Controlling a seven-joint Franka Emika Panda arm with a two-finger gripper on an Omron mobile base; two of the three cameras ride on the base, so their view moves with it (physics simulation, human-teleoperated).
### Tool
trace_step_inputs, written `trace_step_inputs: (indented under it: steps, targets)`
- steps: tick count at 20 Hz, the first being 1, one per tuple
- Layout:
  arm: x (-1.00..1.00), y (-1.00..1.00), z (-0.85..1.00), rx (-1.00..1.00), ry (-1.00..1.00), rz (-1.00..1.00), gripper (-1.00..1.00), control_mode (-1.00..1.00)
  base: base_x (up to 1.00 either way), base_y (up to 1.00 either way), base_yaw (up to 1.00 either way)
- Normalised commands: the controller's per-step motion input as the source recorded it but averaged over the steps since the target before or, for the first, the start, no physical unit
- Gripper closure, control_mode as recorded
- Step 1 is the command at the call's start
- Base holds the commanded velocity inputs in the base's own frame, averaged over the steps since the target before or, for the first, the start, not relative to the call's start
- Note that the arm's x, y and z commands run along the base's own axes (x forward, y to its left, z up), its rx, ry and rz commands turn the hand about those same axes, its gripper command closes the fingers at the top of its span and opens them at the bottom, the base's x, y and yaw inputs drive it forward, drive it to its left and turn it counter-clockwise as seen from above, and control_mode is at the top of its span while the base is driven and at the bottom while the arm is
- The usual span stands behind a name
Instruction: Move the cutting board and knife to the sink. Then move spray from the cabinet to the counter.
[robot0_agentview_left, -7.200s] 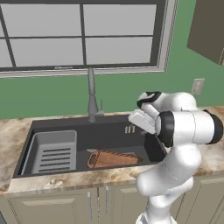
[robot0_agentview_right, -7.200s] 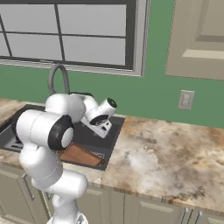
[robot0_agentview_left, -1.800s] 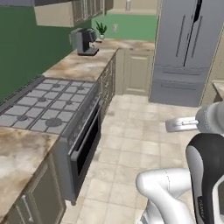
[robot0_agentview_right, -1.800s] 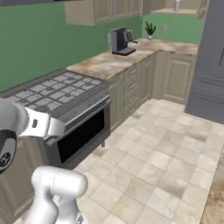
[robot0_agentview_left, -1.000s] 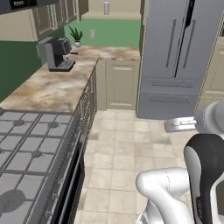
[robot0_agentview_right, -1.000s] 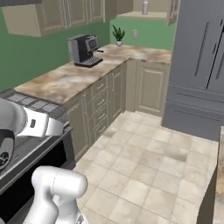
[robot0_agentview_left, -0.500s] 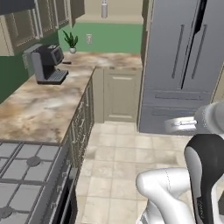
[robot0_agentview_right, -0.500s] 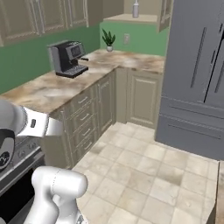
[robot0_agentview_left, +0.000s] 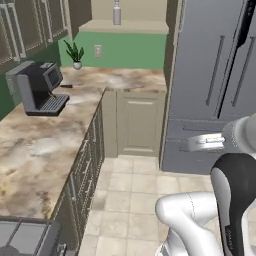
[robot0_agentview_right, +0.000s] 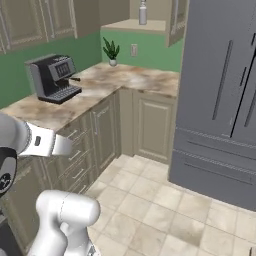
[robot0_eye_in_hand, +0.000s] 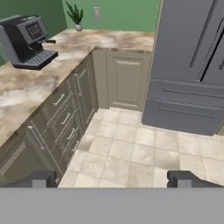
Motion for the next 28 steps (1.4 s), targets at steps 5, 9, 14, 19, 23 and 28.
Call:
trace_step_inputs:
  steps: [5, 9, 14, 19, 23, 28]
  targets:
    - [0.00, 0.00, 0.00, 0.00, 0.00, 0.00, -1.00, 1.00, 1.00, 0.21, -0.04]
    - [0.00, 0.00, 0.00, 0.00, 0.00, 0.00, -1.00, 1.00, 1.00, 0.44, -0.09]
    - [0.00, 0.00, 0.00, 0.00, 0.00, 0.00, -1.00, 1.00, 1.00, 0.76, -0.21]
    - [0.00, 0.00, 0.00, 0.00, 0.00, 0.00, -1.00, 1.00, 1.00, -0.05, -0.02]
    - [0.00, 0.00, 0.00, 0.00, 0.00, 0.00, -1.00, 1.00, 1.00, -0.28, 0.00]
    - [0.00, 0.00, 0.00, 0.00, 0.00, 0.00, -1.00, 1.00, 1.00, -0.03, 0.00]
